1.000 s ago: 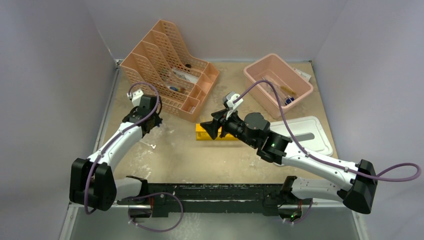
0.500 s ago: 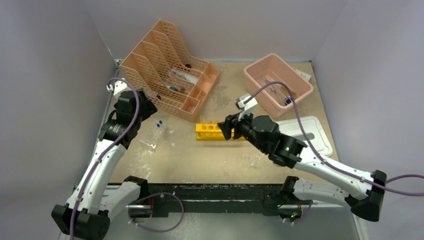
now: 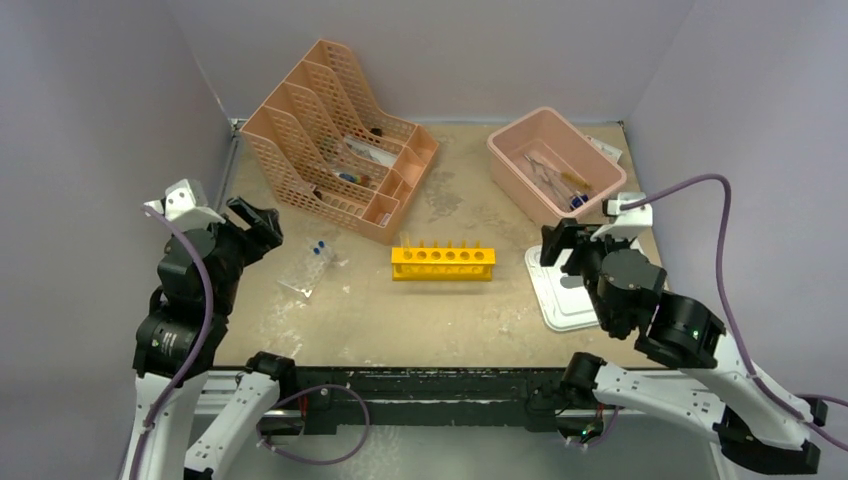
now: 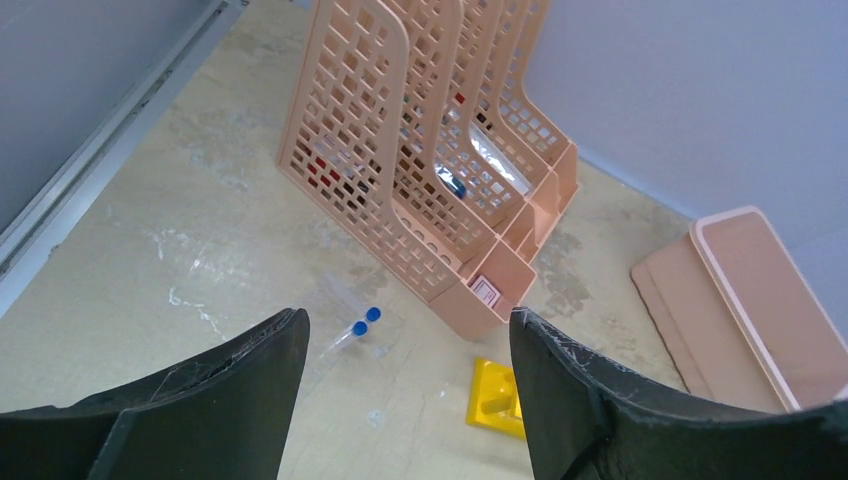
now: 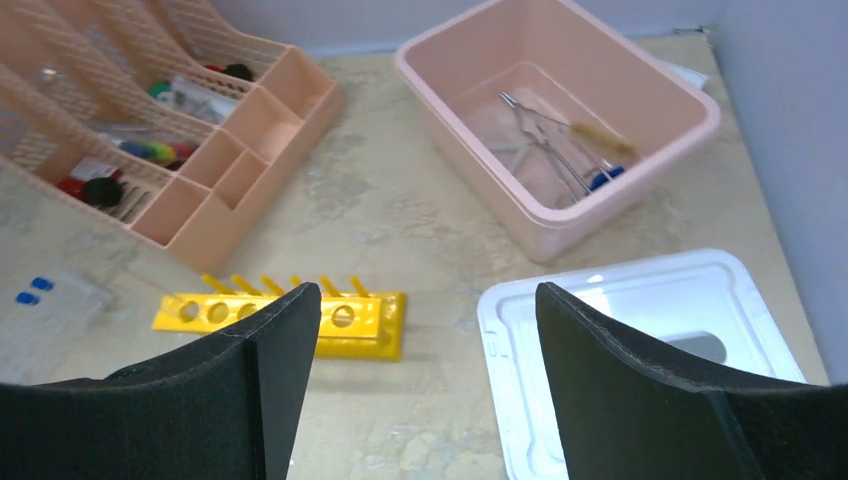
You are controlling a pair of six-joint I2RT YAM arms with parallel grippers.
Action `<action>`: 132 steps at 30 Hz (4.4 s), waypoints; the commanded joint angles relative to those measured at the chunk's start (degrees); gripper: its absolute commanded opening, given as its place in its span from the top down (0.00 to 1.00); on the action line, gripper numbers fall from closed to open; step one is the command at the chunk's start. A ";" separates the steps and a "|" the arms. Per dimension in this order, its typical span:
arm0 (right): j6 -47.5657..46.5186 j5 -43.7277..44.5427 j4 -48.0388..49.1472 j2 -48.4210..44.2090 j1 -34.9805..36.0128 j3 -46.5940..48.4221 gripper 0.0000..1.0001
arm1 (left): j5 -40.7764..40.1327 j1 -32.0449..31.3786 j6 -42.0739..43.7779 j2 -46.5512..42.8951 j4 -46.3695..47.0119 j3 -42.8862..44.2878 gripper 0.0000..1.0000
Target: Organize the chemistry lab equipment
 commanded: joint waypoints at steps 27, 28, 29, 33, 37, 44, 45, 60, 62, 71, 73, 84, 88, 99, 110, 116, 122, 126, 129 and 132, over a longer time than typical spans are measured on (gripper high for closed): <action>10.99 -29.53 20.65 38.02 -40.16 -15.25 0.27 | 13.41 0.45 4.31 3.01 5.79 -0.32 0.23; 10.83 -30.16 22.73 39.09 -40.23 -16.12 0.30 | 13.70 0.45 4.42 3.06 5.88 -0.29 0.23; 10.65 -30.66 24.79 40.20 -40.23 -16.85 0.34 | 13.92 0.45 4.60 3.05 5.97 -0.30 0.22; 10.78 -30.58 28.30 45.63 -40.31 -16.77 0.49 | 13.97 0.45 5.55 2.94 6.01 -0.01 0.22; 12.70 -28.31 26.63 50.43 -40.33 -15.21 0.52 | 13.75 0.45 5.81 3.03 5.57 0.31 0.22; 15.30 -27.88 25.71 52.95 -40.27 -15.67 0.56 | 13.33 0.45 5.69 3.59 5.38 0.19 0.22; 15.24 -28.83 26.36 53.25 -40.33 -15.92 0.61 | 13.35 0.45 5.56 3.72 5.46 0.24 0.22; 22.73 -28.70 19.94 42.14 -40.29 -15.93 1.00 | 27.55 0.45 1.77 4.50 13.29 -2.77 0.24; 24.31 -28.49 17.81 38.81 -40.31 -16.02 1.00 | 30.44 0.45 -0.74 4.99 16.53 -3.97 0.24; 26.98 -29.63 11.64 24.78 -40.27 -15.87 1.00 | 40.93 0.36 -17.02 2.85 39.23 -13.35 0.22; 27.06 -31.02 10.52 21.51 -40.30 -15.34 1.00 | 41.97 0.36 -19.28 2.75 41.70 -14.40 0.19; 28.88 -34.48 7.08 12.89 -40.32 -13.22 1.00 | 29.02 -19.04 -11.48 14.47 47.83 -12.84 0.12; 29.52 -35.38 6.86 12.52 -40.33 -12.56 1.00 | 22.34 -28.21 -6.97 23.39 51.00 -8.92 0.12; 33.61 -36.07 5.96 8.73 -40.32 -10.85 1.00 | 10.20 -48.86 -9.59 41.97 67.34 -7.64 0.13; 38.38 -36.84 2.72 4.04 -40.31 -8.98 1.00 | 8.46 -56.32 -13.97 58.26 68.40 0.30 0.22; 40.28 -37.09 1.39 2.54 -40.30 -7.77 1.00 | 9.65 -58.20 -16.28 63.89 64.50 4.80 0.30; 41.50 -35.24 -0.04 1.10 -40.28 -6.86 1.00 | 12.22 -58.77 -18.14 65.31 65.30 5.34 0.45; 40.79 -35.37 -0.12 1.53 -40.28 -6.17 1.00 | 12.54 -58.88 -17.80 65.30 64.64 5.47 0.53; 39.83 -35.66 -0.04 1.78 -40.29 -6.01 1.00 | 14.34 -58.81 -17.70 65.87 64.15 6.09 0.59; 39.25 -36.21 0.64 1.37 -40.30 -6.63 1.00 | 16.16 -58.71 -17.28 66.87 63.14 8.00 0.64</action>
